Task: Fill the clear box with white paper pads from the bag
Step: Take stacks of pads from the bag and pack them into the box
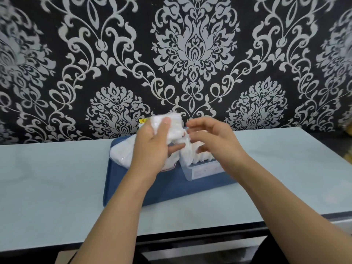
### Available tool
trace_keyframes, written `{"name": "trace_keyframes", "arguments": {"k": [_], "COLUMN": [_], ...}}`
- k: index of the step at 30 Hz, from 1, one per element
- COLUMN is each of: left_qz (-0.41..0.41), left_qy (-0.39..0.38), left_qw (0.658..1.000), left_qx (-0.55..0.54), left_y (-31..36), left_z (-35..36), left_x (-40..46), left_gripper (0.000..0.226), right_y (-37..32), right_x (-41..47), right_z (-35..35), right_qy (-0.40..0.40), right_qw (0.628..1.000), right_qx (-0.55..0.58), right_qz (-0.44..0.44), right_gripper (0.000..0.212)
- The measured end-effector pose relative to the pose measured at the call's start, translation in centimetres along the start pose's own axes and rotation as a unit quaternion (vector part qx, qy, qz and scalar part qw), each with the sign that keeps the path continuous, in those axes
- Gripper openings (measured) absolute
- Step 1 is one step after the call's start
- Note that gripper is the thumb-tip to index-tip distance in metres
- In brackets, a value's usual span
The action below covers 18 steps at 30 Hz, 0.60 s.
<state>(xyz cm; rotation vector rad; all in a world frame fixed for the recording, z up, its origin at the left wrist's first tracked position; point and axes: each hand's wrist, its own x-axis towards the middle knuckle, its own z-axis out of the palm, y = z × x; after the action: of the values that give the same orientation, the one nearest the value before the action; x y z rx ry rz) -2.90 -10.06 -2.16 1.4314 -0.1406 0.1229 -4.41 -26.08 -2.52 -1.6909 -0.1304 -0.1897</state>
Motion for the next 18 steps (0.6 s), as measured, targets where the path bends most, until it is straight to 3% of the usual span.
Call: {"name": "trace_keyframes", "arguments": {"k": [2,4,6,9,12,14,18], "left_qz": [-0.001,-0.008,-0.027,-0.044,-0.044,-0.042,-0.045], "left_qy": [0.036,0.041,0.034,0.038,0.044,0.045,0.044], "left_qw": [0.998,0.996,0.996,0.994,0.992,0.992,0.994], "left_qx": [-0.052,-0.073,-0.076,-0.091,-0.112,-0.112,-0.095], "left_y": [0.6,0.5,0.1,-0.2,-0.3,-0.4,-1.0], "left_z": [-1.2,-1.9,-2.1,-2.2,-2.5,-2.6,-2.5], "left_x": [0.2,0.3,0.4,0.5,0.8,0.8,1.0], "left_gripper": [0.016,0.015,0.02,0.022,0.022,0.019,0.019], "right_y": [0.2,0.9,1.7,2.0,1.8,1.8,0.6], "right_x": [0.1,0.1,0.4,1.0,1.6,1.6,0.8], "right_z": [-0.5,0.2,1.2,2.5,3.3,2.9,0.5], "right_qy": [-0.038,-0.149,-0.204,-0.183,-0.19,-0.201,-0.131], "right_qw": [0.981,0.93,0.878,0.847,0.826,0.85,0.969], "right_qx": [-0.163,-0.291,-0.39,-0.453,-0.499,-0.466,-0.207], "right_qz": [-0.1,-0.167,-0.187,-0.21,-0.179,-0.14,-0.042], "right_gripper": [0.026,0.031,0.036,0.029,0.017,0.011,0.004]}}
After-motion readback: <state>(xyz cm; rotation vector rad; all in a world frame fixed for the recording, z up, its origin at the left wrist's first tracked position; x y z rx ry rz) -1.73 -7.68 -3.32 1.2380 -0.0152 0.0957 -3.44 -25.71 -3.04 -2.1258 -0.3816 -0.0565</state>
